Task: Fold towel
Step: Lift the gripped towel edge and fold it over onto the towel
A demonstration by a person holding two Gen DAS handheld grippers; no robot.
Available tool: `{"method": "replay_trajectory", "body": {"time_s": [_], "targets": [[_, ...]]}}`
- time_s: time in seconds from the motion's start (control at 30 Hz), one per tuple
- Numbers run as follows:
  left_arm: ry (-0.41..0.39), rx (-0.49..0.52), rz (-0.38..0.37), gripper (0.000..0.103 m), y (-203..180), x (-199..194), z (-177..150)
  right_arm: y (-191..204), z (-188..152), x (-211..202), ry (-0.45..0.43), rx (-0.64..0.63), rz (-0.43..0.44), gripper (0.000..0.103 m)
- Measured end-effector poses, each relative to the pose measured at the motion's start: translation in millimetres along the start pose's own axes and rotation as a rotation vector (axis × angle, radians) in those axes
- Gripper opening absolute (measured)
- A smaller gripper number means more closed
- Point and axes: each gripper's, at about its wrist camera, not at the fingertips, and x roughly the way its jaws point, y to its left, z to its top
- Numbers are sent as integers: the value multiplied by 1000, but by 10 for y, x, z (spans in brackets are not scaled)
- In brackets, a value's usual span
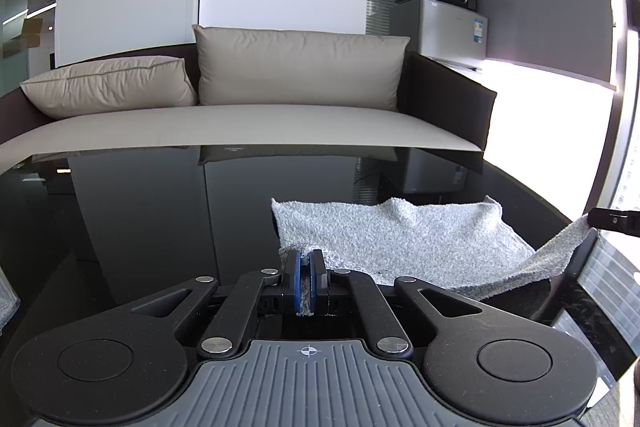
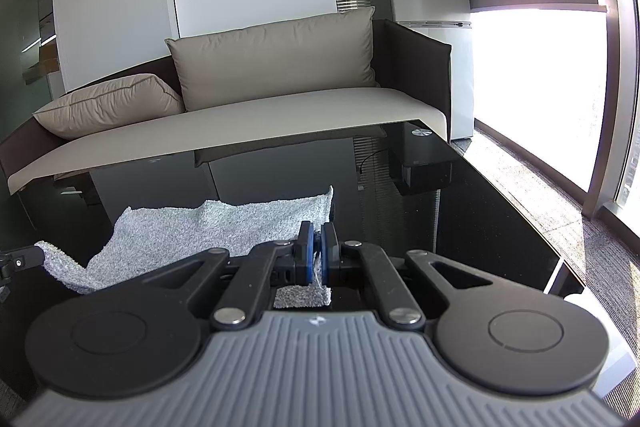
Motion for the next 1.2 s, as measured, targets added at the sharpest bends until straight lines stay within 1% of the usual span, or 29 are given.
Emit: {"method": "replay_trajectory", "body": {"time_s": [0.4,0.6,1.2], "targets": [[-5,1,16,4,34,260,58,-29,62,346,-6,9,-12,3],[-4,5,19,4,35,389,87,-11,80,522,4,13,-13,3],[-8,-9,22,4,138,643,243,24,184,884,11,-10,-18,3]]}}
